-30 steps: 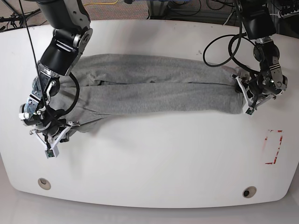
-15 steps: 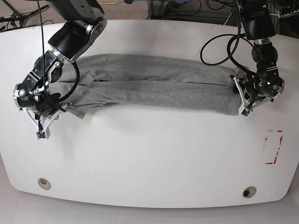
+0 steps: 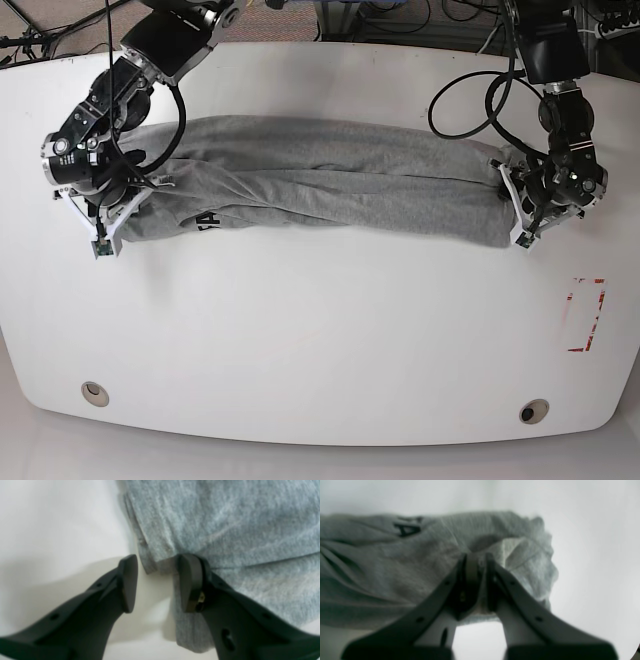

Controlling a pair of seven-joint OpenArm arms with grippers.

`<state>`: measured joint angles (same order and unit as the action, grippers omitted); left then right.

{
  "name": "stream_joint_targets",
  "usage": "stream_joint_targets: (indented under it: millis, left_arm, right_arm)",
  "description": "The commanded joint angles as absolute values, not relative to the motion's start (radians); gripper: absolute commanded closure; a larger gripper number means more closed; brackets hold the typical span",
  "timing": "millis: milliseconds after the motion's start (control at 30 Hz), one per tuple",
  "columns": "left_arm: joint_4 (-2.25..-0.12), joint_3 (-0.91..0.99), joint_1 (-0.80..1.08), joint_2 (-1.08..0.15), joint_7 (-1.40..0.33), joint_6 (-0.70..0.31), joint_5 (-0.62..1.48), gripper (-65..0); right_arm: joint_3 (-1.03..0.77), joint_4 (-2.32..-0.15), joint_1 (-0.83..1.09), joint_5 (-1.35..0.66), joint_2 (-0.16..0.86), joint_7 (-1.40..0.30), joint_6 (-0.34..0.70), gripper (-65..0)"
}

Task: Fold the T-shirt properly
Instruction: 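Tuck the shirt end inward with the right gripper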

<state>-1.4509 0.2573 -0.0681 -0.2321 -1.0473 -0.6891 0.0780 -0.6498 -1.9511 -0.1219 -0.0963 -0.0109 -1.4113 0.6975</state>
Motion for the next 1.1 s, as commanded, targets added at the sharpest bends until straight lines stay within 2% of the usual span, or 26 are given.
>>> stream_joint_targets:
  millis: [0, 200, 267, 400, 500, 567, 667, 867, 967, 1067]
  left_arm:
    - [-1.445, 0.255, -0.051, -0.252, -1.106, -0.698, 0.051, -26.1]
    - [-1.446, 0.255, -0.041, -0.254, -1.106, -0.698, 0.051, -26.1]
    - [-1.449, 0.255, -0.038, -0.254, -1.106, -0.698, 0.051, -26.1]
    - [-1.451, 0.255, -0.036, -0.255, -1.106, -0.698, 0.051, -26.1]
    - [-1.446, 0.255, -0.036, -0.262, -1.106, -0.698, 0.051, -26.1]
    - [-1.446, 0.255, -0.035, -0.275, -1.106, -0.698, 0.051, -26.1]
    - [-1.449, 0.255, -0.035, -0.282, -1.107, -0.698, 0.051, -26.1]
    - [-1.454, 0.257, -0.038, -0.283, -1.148, -0.698, 0.054, -26.1]
    - [-1.486, 0.257, -0.041, -0.283, -1.159, -0.698, 0.056, -26.1]
    - [-1.555, 0.257, -0.041, -0.280, -1.164, -0.698, 0.056, -26.1]
  right_arm:
    - [-0.653, -1.969, -0.102, -0.107, -0.001, -1.396, 0.698, -0.2]
    - [-0.653, -1.969, -0.056, -0.105, -0.001, -1.396, 0.698, -0.6]
    - [-0.653, -1.969, -0.045, -0.099, 0.002, -1.396, 0.698, -3.6]
    - [-0.653, -1.969, -0.027, -0.102, 0.019, -1.396, 0.698, -19.0]
    - [-0.657, -1.972, -0.008, -0.102, 0.024, -1.380, 0.698, -35.2]
    - [-0.656, -1.974, 0.001, -0.105, 0.048, -1.372, 0.698, -43.1]
    - [-0.659, -1.989, 0.008, -0.107, 0.079, -1.372, 0.698, -50.3]
    - [-0.659, -2.031, 0.004, -0.107, 0.093, -1.372, 0.698, -48.4]
    - [-0.659, -2.029, -0.022, -0.107, 0.090, -1.371, 0.698, -44.9]
    - [-0.653, -2.026, -0.036, -0.107, 0.084, -1.371, 0.698, -38.5]
